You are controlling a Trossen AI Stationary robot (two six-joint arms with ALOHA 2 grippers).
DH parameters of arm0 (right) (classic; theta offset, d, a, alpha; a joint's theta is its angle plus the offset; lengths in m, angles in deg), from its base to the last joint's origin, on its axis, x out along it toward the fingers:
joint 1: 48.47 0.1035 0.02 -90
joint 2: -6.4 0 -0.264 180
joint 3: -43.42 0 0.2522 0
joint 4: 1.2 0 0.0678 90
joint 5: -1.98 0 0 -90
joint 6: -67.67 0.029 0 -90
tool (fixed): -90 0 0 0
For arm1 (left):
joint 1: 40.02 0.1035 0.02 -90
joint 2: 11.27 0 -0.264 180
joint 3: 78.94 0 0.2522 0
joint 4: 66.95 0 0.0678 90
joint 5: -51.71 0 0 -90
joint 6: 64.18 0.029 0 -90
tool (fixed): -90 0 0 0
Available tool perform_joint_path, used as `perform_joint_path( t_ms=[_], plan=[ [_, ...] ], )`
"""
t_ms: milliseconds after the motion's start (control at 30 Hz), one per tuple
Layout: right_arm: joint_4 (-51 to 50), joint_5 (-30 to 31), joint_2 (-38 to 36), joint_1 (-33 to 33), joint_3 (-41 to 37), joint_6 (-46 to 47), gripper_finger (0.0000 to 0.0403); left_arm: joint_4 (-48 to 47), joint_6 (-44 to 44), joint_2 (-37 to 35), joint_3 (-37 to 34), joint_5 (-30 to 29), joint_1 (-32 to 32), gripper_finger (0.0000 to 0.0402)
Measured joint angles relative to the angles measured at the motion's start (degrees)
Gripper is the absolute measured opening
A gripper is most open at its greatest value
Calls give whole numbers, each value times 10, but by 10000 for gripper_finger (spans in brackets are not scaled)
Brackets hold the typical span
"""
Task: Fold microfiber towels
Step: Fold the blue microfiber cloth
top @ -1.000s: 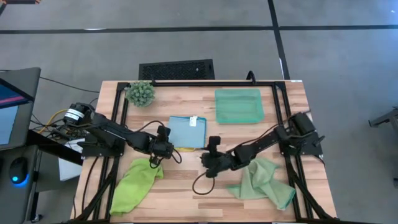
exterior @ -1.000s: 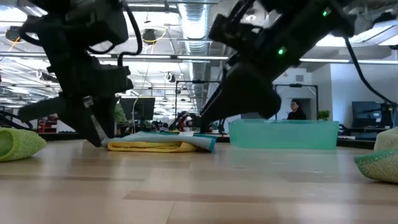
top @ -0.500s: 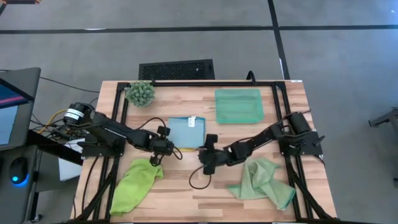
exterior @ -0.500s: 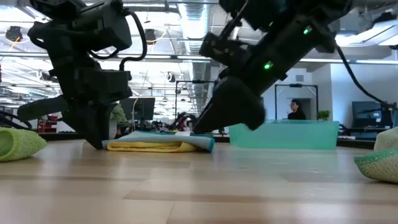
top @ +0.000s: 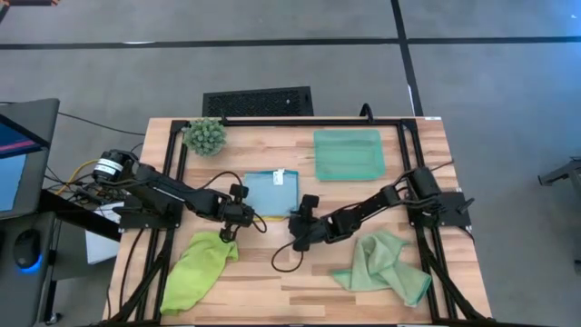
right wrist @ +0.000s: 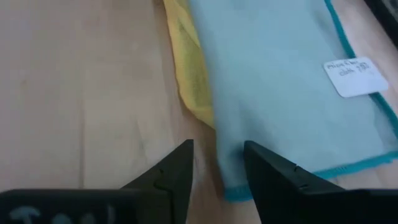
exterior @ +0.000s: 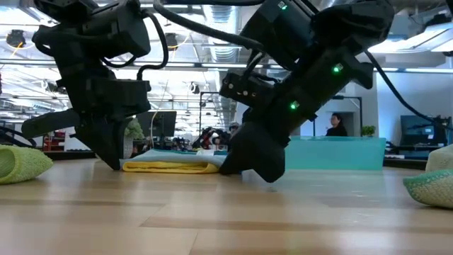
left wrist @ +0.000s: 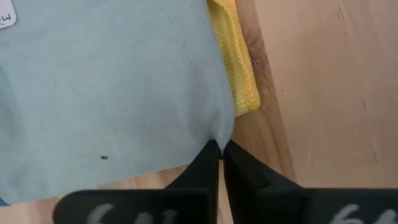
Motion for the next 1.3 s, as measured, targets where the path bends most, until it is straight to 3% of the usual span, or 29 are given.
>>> perform_joint_path(
  t_ms=[167, 400, 633, 733, 900, 1133, 1300],
  plan=[
    [-16, 14, -1, 2, -1, 5, 116, -1, -9, 0, 0, -1, 1, 2],
    [-18, 15, -1, 0, -1, 5, 13, 1, -20, 0, 0, -2, 2, 1],
    [-103, 59, -38, 6, 22, -31, 5, -26, -26, -42, 27, -21, 0, 0],
    [-118, 92, -83, 3, 31, -43, 6, -56, -26, -83, 45, -77, 0, 0],
    [-145, 91, -159, -28, 31, -57, 3, -73, -24, -155, 80, -165, 12, 0],
    [-159, 70, -284, -69, 33, -96, 1, -75, -4, -219, 140, -198, 46, 0],
    [-200, 42, -364, -68, 42, -98, 1, -81, 19, -218, 203, -174, 54, 0]
  ],
)
